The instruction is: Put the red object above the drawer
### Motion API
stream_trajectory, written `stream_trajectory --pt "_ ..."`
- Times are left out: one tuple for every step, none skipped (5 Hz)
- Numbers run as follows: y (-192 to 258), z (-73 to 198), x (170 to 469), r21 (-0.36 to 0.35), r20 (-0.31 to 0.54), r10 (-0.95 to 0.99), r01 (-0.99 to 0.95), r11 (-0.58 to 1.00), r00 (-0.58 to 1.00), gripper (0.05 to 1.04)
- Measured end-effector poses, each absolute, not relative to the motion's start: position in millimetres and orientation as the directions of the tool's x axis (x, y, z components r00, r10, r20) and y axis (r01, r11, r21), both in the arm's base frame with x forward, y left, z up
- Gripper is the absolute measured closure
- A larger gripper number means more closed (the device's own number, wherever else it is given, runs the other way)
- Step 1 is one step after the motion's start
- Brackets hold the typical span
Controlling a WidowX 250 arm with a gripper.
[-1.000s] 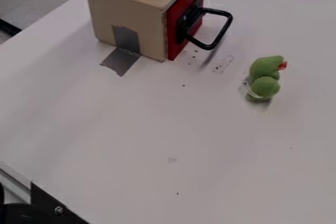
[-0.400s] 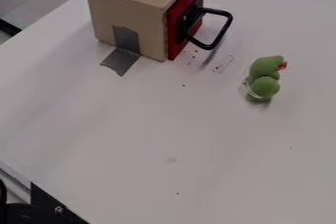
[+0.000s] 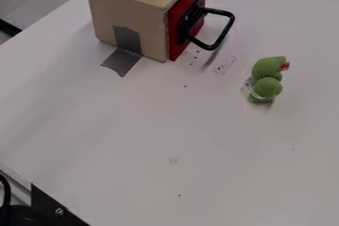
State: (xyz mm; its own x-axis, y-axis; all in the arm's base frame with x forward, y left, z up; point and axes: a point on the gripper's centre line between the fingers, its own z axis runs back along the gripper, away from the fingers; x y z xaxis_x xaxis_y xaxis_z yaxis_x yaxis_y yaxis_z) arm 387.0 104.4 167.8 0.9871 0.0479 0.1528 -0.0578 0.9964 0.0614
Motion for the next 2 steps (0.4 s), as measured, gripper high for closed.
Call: stream_trajectory --pt "91.5 174.6 382.0 0.052 0.149 0.036 -0.044 0.998 0.988 0.086" --pt "82.8 183.2 372.4 0.038 0.141 0.109 -0.116 0.993 0.984 0.086"
